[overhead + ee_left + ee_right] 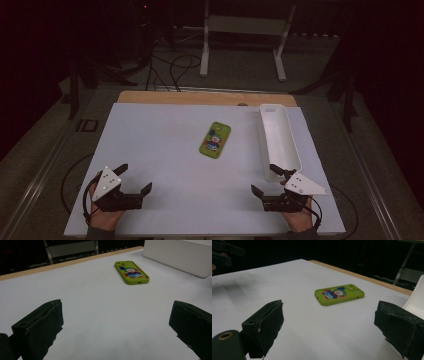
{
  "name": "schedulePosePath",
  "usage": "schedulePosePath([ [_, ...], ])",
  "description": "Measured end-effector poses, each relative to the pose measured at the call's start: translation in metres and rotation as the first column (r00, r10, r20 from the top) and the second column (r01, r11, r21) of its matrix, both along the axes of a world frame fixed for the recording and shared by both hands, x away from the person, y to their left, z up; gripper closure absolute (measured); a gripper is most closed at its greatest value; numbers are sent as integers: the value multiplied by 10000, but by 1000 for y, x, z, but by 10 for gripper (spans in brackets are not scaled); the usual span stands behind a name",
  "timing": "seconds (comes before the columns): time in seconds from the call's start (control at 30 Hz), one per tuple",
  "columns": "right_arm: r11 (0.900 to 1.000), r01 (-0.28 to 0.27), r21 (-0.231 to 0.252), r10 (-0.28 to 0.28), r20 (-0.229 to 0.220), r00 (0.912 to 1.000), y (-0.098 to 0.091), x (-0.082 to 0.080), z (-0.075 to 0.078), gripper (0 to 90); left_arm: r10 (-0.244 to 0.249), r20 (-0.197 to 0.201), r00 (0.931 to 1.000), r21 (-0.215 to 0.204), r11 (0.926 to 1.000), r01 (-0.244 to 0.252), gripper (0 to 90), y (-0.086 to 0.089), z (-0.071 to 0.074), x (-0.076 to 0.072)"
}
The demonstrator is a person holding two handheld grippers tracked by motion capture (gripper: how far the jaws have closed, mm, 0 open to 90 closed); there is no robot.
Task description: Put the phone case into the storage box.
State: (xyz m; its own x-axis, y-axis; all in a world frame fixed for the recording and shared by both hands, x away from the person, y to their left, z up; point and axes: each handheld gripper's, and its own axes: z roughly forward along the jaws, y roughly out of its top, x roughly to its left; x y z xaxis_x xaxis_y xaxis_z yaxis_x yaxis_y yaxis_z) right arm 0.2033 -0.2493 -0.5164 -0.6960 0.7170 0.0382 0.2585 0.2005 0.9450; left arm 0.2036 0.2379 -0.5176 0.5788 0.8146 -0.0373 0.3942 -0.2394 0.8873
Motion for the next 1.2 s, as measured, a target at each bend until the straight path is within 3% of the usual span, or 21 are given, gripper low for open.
schedulePosePath([
  [0.5,9997,221,51,-222,64,9997,4,-1,2,80,0,-662,9978,69,10000,4,0,-12,1,12],
  [0.67,9997,246,36,-247,60,9997,2,-1,0,80,40,-750,9972,-65,10000,-45,0,-15,9,22],
  [0.87,9997,254,-50,-254,66,9997,3,-1,2,80,297,-903,9955,232,9993,-277,0,-29,20,38],
  [1.2,9983,429,-405,-425,108,9990,5,-2,0,80,-168,-1035,9945,454,9987,216,0,-57,26,65],
])
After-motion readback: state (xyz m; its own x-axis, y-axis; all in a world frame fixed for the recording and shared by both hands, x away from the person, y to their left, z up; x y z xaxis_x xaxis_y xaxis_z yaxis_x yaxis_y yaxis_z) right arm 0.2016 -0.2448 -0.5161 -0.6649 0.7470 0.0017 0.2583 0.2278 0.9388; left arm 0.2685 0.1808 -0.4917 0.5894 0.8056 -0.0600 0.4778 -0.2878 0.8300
